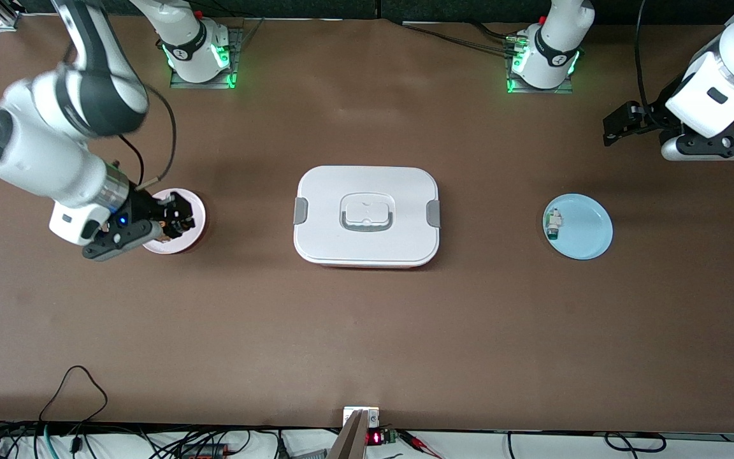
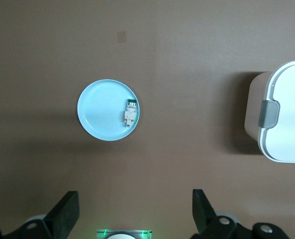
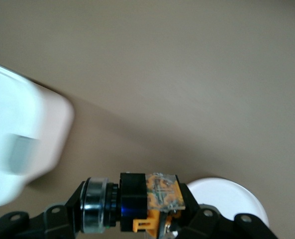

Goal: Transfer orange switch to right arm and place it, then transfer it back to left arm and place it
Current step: 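Lift the orange switch with the right gripper and carry it over the box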

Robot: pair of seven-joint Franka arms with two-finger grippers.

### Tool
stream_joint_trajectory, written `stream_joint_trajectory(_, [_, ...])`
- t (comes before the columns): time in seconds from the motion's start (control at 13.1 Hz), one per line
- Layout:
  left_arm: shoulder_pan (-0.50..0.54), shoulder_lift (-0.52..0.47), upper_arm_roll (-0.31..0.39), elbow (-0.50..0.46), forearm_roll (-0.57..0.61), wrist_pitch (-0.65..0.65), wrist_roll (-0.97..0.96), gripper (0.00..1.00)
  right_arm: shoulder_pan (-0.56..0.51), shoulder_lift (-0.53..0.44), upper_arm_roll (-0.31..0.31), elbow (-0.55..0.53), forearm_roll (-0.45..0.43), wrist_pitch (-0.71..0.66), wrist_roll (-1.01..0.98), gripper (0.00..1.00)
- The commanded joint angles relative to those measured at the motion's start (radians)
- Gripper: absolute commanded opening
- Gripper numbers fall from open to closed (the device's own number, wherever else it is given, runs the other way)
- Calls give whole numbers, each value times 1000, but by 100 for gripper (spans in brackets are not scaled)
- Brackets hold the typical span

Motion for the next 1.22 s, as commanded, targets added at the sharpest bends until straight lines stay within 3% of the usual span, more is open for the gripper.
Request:
stream_joint_trajectory(0.0, [0,3,4,11,-7,-8,5,100,18,0,36,109,71,-48,-81,33])
stream_joint_trajectory(0.23, [1,3,4,11,-7,-8,7,100,20,-9,99,117,105,-33,-305,33])
stream_joint_trajectory(0.38, [4,3,2,11,-15,-10,7,100,28,-8,130,115,192,28,-468,33])
stream_joint_trajectory(0.69, [4,3,2,11,-20,-10,7,100,86,7,134,115,419,94,-764,33])
stream_joint_trajectory(0.92, [4,3,2,11,-20,-10,7,100,85,56,131,103,696,127,-1163,33])
stream_joint_trajectory(1.15, [6,3,2,11,-20,-11,7,100,89,79,131,89,829,128,-1300,33])
